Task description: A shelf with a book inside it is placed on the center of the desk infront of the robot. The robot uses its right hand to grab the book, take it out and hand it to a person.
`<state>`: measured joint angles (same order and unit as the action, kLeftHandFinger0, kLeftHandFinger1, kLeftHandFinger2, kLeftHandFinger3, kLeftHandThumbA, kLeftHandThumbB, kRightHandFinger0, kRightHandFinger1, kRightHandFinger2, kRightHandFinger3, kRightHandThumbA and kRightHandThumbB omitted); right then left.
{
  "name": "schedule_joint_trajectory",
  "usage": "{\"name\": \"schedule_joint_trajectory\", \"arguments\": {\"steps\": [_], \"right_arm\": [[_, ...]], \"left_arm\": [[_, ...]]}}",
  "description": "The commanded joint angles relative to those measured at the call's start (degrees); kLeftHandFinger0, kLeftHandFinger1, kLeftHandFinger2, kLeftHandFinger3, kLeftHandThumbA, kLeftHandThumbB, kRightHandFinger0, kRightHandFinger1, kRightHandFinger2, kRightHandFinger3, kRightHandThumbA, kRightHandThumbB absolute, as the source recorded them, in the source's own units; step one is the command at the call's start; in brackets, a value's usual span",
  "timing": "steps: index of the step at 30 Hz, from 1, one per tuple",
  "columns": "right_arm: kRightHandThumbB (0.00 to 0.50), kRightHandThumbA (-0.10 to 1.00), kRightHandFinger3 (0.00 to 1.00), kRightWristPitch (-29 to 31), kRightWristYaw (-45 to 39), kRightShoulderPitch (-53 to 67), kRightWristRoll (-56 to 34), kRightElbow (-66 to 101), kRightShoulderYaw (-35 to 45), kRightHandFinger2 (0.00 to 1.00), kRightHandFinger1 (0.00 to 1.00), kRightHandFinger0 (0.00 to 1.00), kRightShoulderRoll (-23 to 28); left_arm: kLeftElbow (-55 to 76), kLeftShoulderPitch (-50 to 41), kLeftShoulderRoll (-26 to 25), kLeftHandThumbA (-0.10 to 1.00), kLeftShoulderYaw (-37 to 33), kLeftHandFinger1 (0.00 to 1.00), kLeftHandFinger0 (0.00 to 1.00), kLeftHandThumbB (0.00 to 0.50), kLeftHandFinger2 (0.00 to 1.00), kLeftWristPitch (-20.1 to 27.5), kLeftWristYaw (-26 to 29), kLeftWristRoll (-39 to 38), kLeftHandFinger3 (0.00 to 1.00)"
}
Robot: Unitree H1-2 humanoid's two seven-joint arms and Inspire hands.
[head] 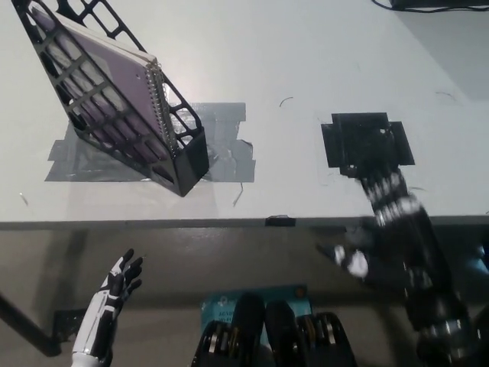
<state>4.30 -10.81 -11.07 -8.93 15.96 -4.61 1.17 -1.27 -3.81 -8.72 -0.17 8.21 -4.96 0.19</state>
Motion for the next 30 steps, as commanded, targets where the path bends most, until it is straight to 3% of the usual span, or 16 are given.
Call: {"name": "schedule_joint_trajectory", "arguments": {"steps": [1,3,6,9,12,17,20,26,30], "right_arm": [[0.281,0.98,1.0,-3.66,0.74,-8.05,2.06,-1.27,-1.63,1.0,1.0,1.0,-1.74],[0.278,0.99,1.0,-4.19,0.72,-11.19,2.3,-3.65,-2.18,1.0,1.0,1.0,-2.36],[0.314,1.0,1.0,-5.95,1.03,-16.69,2.42,-8.91,-2.78,1.0,1.0,1.0,-3.87],[0.27,1.0,1.0,-6.72,0.05,-21.94,1.15,-15.13,-3.02,1.0,1.0,1.0,-5.12],[0.258,1.0,1.0,-7.09,-0.72,-27.07,0.34,-21.63,-3.25,1.0,1.0,1.0,-6.67],[0.374,1.0,1.0,-6.56,-0.94,-34.46,-0.1,-32.17,-2.85,1.0,1.0,1.0,-9.61],[0.403,1.0,1.0,-6.71,-0.87,-37.14,-0.55,-35.94,-2.55,1.0,1.0,1.0,-11.35],[0.398,1.0,1.0,-4.45,-0.07,-40.61,1.05,-42.37,-2.69,1.0,1.0,1.0,-13.21],[0.41,1.0,1.0,-3.19,-0.07,-42.36,1.94,-45.44,-3.19,1.0,1.0,1.0,-14.3]], "left_arm": [[1.94,0.21,-0.25,1.0,-0.38,1.0,1.0,0.303,1.0,2.05,-0.75,-0.09,1.0],[1.9,0.37,-0.21,1.0,-0.38,1.0,1.0,0.298,1.0,2.13,-0.67,-0.04,1.0],[1.97,0.57,-0.21,1.0,-0.53,1.0,1.0,0.313,1.0,1.84,-0.69,0.14,1.0],[2.14,0.72,-0.14,1.0,-0.75,1.0,1.0,0.322,1.0,1.34,-0.95,-0.1,1.0],[2.32,0.82,-0.19,1.0,-0.86,1.0,1.0,0.317,1.0,1.23,-0.69,0.39,1.0],[2.64,0.88,-0.43,1.0,-1.24,1.0,1.0,0.351,1.0,0.77,-1.04,0.26,1.0],[3.09,0.88,-0.35,1.0,-1.2,1.0,1.0,0.37,1.0,-0.88,-1.68,-1.4,1.0],[3.26,1.03,-0.33,1.0,-1.25,1.0,1.0,0.373,1.0,-0.65,-1.54,-0.55,1.0],[3.67,1.08,-0.51,1.0,-1.24,1.0,1.0,0.345,1.0,-0.7,-1.73,-0.74,1.0]]}}
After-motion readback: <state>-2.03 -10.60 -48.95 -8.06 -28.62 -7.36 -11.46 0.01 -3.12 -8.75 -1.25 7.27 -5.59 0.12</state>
